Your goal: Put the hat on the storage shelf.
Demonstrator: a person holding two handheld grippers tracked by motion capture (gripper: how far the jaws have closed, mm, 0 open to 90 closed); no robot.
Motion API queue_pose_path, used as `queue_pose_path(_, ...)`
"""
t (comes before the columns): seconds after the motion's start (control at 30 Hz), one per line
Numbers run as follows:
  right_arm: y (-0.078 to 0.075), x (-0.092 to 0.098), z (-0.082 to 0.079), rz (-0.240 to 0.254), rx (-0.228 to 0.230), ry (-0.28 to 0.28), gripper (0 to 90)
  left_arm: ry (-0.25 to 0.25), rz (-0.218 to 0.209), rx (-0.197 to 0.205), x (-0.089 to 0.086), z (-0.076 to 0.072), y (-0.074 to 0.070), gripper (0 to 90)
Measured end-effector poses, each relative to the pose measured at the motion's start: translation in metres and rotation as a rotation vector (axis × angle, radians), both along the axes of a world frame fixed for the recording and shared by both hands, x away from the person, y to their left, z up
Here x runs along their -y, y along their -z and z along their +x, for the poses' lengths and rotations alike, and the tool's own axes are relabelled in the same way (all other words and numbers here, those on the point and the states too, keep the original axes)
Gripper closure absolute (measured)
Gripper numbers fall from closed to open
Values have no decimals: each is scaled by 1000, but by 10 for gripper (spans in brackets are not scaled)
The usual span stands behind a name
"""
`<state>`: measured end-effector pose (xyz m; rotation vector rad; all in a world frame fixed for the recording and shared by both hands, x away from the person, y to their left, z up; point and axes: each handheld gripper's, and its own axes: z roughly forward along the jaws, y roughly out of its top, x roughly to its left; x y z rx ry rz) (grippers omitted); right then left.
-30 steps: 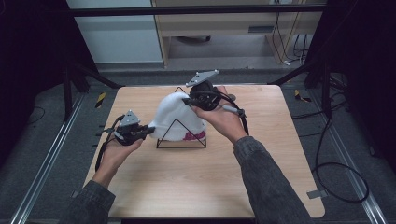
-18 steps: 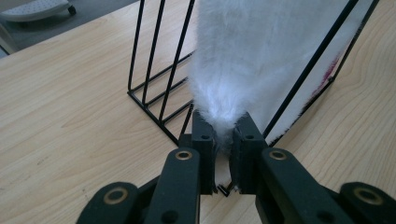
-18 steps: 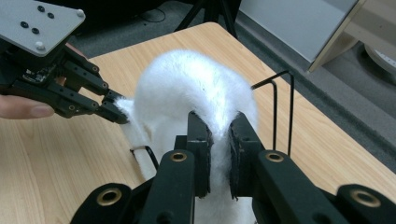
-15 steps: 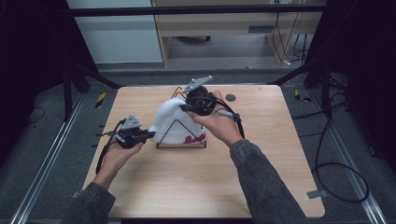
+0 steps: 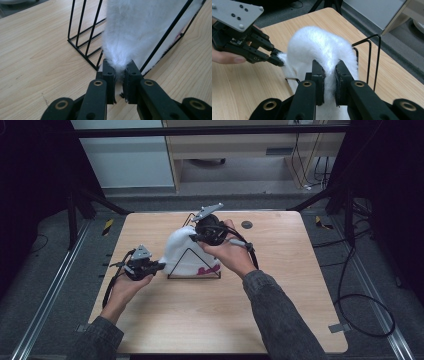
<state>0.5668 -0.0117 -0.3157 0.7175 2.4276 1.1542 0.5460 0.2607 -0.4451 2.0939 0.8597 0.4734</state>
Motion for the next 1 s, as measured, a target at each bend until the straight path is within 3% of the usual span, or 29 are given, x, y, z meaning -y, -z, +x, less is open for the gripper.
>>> queue_pose_path(0.5,3,-3,-1,-13,-13,-4,795,-4,2,-13,-1,0,3,817)
queue_pose_path(1.0,-1,0,-7,6,-16,-2,754,-2,48,-33,3,-4,2,820)
